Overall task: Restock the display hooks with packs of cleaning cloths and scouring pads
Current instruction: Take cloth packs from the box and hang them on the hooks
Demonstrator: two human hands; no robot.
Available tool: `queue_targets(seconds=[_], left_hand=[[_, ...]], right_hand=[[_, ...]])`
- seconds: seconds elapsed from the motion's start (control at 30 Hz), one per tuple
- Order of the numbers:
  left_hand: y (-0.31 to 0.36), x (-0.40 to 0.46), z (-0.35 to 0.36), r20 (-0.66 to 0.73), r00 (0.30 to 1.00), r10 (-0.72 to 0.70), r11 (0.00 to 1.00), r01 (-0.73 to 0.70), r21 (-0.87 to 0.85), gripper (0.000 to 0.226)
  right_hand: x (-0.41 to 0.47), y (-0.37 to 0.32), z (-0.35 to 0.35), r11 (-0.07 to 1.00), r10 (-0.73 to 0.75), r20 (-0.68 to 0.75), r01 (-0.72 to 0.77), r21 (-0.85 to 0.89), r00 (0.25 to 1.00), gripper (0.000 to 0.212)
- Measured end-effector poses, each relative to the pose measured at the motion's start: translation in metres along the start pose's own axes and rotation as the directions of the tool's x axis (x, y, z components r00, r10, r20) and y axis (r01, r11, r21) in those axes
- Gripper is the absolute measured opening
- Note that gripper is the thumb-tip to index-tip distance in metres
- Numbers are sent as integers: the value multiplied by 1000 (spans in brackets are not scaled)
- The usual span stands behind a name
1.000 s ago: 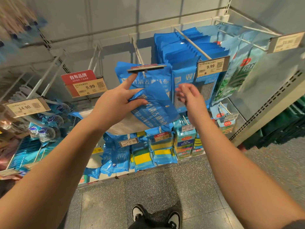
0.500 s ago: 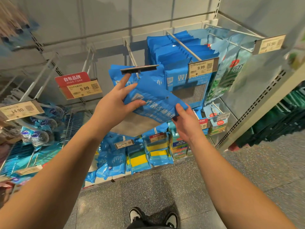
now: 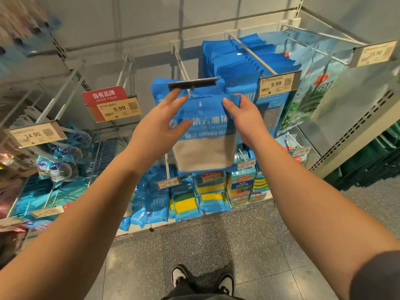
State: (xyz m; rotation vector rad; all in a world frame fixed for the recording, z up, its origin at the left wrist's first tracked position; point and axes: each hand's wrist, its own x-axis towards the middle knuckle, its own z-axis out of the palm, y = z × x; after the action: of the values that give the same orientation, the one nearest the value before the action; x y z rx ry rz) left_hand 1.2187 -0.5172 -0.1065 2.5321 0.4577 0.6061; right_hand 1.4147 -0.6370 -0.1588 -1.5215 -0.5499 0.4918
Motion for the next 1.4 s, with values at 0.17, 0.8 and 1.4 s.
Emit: queue_targets(seconds=[0.17,0.8,1.4], left_hand=[[0,0,1,-10,1000,-6,1000,6,26,58],[-84,5,68,99,765,-636,720,635,-278,83],[-123,55,87,45,645,-763,609,741,-283,35]], right_hand=[[20,-2,14,1000,-4,18,3,10,1000,23],[9,51,29,996,86,-148,-90,-17,985,44],[49,89,63,864,410,-215,-453,-220,887,70]])
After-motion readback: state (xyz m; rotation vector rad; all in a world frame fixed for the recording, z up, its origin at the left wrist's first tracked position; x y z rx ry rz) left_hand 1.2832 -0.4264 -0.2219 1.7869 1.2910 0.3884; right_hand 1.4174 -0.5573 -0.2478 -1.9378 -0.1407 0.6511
